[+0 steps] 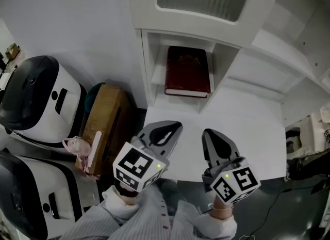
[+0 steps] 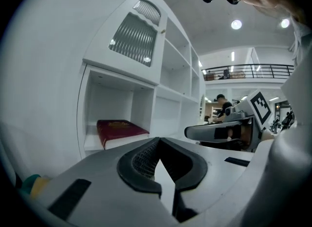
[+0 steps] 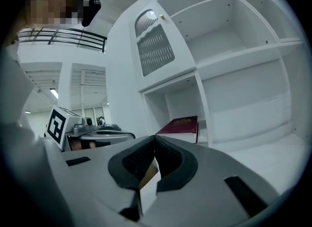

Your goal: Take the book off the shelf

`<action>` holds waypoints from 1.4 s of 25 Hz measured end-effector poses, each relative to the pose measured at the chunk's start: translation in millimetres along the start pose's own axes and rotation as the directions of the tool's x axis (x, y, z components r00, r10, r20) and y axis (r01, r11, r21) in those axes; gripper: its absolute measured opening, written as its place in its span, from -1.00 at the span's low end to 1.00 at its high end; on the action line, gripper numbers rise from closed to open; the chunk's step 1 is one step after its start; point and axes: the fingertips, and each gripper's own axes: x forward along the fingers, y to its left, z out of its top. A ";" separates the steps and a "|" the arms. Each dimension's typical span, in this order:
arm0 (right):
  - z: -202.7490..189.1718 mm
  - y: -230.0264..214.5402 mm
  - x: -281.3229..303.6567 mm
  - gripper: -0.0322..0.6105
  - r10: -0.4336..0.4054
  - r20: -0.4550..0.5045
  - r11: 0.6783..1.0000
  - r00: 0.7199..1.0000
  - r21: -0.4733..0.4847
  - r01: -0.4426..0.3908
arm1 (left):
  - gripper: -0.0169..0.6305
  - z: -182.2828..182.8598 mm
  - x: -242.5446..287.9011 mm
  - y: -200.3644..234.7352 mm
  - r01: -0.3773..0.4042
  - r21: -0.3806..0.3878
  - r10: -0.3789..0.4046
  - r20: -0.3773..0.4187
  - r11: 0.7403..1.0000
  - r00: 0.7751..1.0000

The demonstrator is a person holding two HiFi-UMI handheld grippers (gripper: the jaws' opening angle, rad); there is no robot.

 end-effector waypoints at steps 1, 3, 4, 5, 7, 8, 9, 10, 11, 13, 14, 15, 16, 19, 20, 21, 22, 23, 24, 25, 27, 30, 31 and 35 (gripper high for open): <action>-0.4 -5.2 2.3 -0.86 0.008 -0.005 1.000 1.000 -0.001 -0.008 | -0.92 -1.1 4.0 0.9 -0.010 -0.002 0.010 -0.005 1.000 1.000; -0.7 -13.7 6.9 -0.86 0.024 -0.013 1.000 1.000 -0.009 -0.024 | -0.92 -2.9 10.9 3.4 -0.030 -0.003 0.030 -0.015 1.000 0.999; -0.8 -17.2 9.1 -0.86 0.029 -0.017 0.999 0.999 -0.014 -0.030 | -0.92 -3.6 14.0 4.8 -0.038 -0.004 0.038 -0.019 0.999 0.999; -1.0 -20.3 11.2 -0.86 0.033 -0.021 0.999 0.999 -0.019 -0.033 | -0.92 -4.2 16.7 6.3 -0.045 -0.006 0.045 -0.024 0.999 0.999; -0.4 -25.2 15.4 -0.86 0.037 -0.025 0.999 0.999 -0.025 -0.038 | -0.91 -4.4 21.3 9.9 -0.055 -0.008 0.055 -0.029 0.998 0.998; 1.2 -27.1 17.7 -0.86 0.038 -0.023 0.999 0.999 -0.027 -0.039 | -0.91 -3.6 23.3 12.1 -0.057 -0.006 0.057 -0.031 0.998 0.998; 3.3 -28.6 20.0 -0.86 0.039 -0.020 0.999 0.999 -0.029 -0.039 | -0.92 -2.0 25.1 14.1 -0.058 -0.003 0.058 -0.030 0.998 0.998; 5.4 -29.8 22.1 -0.86 0.038 -0.018 0.999 0.999 -0.031 -0.039 | -0.91 -0.1 26.7 15.6 -0.056 -0.001 0.056 -0.029 0.998 0.998; 7.2 -30.8 24.3 -0.86 0.037 -0.016 0.999 0.999 -0.032 -0.037 | -0.92 1.8 28.0 17.1 -0.053 -0.001 0.053 -0.026 0.999 0.998; 10.0 -31.9 29.2 -0.86 0.033 -0.013 0.999 0.999 -0.034 -0.034 | -0.92 4.9 29.7 21.6 -0.051 -0.001 0.051 -0.021 0.999 0.998; 11.2 -32.2 32.1 -0.86 0.032 -0.011 0.999 0.999 -0.034 -0.033 | -0.92 6.4 30.4 24.6 -0.052 0.000 0.052 -0.017 0.999 0.999; 12.4 -32.7 35.0 -0.86 0.031 -0.010 0.999 0.999 -0.035 -0.031 | -0.92 7.9 31.1 27.6 -0.053 0.001 0.053 -0.014 0.999 0.998; 13.7 -33.3 37.8 -0.86 0.030 -0.009 0.999 1.000 -0.038 -0.030 | -0.92 9.0 31.7 30.5 -0.054 0.001 0.054 -0.012 0.999 0.998; 16.3 -33.7 44.8 -0.86 0.032 -0.011 0.998 0.999 -0.062 -0.032 | -0.92 10.6 32.5 38.0 -0.061 0.000 0.061 -0.006 0.998 0.998; 16.1 -33.4 47.3 -0.86 0.034 -0.016 0.996 0.999 -0.077 -0.035 | -0.92 10.8 32.6 40.5 -0.064 -0.002 0.064 -0.003 0.998 0.998; 15.4 -33.3 50.0 -0.86 0.036 -0.023 0.995 0.999 -0.092 -0.038 | -0.91 10.8 32.7 42.8 -0.067 -0.004 0.067 -0.001 0.998 0.998; 14.7 -33.5 52.7 -0.86 0.038 -0.029 0.994 0.999 -0.104 -0.040 | -0.92 10.8 32.9 44.9 -0.070 -0.005 0.070 0.001 0.998 0.998; 14.4 -33.6 55.2 -0.86 0.040 -0.032 0.993 0.999 -0.111 -0.043 | -0.91 10.5 33.2 46.7 -0.072 -0.006 0.072 0.003 0.997 0.997; 14.7 -33.8 57.6 -0.86 0.041 -0.033 0.992 0.999 -0.115 -0.044 | -0.92 10.0 33.4 48.2 -0.073 -0.006 0.073 0.002 0.997 0.997; 15.3 -34.0 59.8 -0.86 0.039 -0.033 0.992 0.999 -0.119 -0.043 | -0.92 9.3 33.6 49.7 -0.074 -0.005 0.074 0.000 0.997 0.997; 16.2 -34.0 63.9 -0.85 0.033 -0.037 0.990 0.999 -0.133 -0.037 | -0.91 7.8 33.7 52.5 -0.073 -0.003 0.073 -0.005 0.997 0.997; 16.2 -32.8 70.4 -0.85 0.033 -0.048 0.986 0.998 -0.159 -0.041 | -0.91 5.7 33.9 57.3 -0.074 -0.004 0.074 -0.004 0.997 0.997; 15.7 -32.7 72.4 -0.85 0.034 -0.052 0.985 0.998 -0.167 -0.042 | -0.92 5.8 33.9 58.7 -0.076 -0.003 0.076 -0.004 0.997 0.997; 14.3 -35.1 79.4 -0.85 0.019 -0.064 0.978 0.998 -0.205 -0.031 | -0.92 6.1 34.6 62.7 -0.076 0.002 0.076 -0.006 0.997 0.997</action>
